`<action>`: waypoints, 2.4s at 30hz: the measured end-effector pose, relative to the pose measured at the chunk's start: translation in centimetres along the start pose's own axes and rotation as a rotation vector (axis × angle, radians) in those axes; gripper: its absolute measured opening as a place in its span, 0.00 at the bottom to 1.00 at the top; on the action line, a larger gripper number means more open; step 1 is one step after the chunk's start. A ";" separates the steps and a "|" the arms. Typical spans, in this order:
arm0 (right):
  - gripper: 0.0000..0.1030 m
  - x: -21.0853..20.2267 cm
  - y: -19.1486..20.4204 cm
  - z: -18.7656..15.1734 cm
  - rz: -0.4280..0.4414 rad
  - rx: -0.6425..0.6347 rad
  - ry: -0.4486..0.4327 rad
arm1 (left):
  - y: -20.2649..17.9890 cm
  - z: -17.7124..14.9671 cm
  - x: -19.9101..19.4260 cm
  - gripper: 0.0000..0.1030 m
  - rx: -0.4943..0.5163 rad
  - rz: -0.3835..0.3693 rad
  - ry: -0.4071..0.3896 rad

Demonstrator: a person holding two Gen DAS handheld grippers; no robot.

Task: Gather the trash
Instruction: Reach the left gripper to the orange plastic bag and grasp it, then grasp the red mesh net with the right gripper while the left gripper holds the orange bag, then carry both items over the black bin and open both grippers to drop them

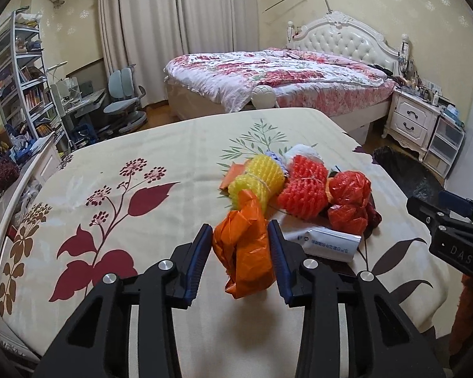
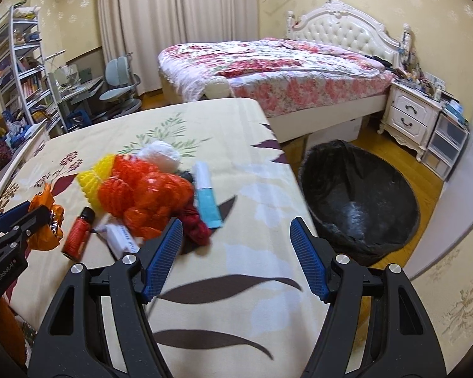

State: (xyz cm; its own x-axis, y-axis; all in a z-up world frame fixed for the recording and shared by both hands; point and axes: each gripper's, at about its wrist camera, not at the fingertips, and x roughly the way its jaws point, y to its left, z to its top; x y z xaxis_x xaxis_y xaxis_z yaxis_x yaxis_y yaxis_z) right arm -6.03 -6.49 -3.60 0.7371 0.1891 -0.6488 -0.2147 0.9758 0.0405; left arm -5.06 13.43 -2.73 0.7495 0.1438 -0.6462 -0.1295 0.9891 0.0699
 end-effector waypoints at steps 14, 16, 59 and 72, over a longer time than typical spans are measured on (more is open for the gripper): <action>0.64 4.0 5.9 1.7 0.051 -0.083 0.036 | 5.5 -0.3 1.9 0.38 -0.097 0.075 0.024; 0.43 4.5 6.2 1.6 0.067 -0.088 0.051 | 5.4 -0.5 2.1 0.38 -0.098 0.072 0.032; 0.34 -0.4 -12.8 3.5 -0.195 0.145 -0.124 | -14.0 6.4 3.4 0.38 0.124 -0.254 -0.121; 0.34 3.7 -18.8 3.8 -0.247 0.218 -0.098 | -22.1 8.5 9.2 0.38 0.202 -0.275 -0.080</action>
State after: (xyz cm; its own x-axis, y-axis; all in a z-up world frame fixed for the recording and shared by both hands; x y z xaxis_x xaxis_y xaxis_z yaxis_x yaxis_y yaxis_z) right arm 3.18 -23.69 -3.88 0.8101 -0.0566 -0.5836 0.1121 0.9919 0.0593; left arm 10.28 -6.88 -3.77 0.7882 -0.1348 -0.6005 0.2093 0.9763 0.0555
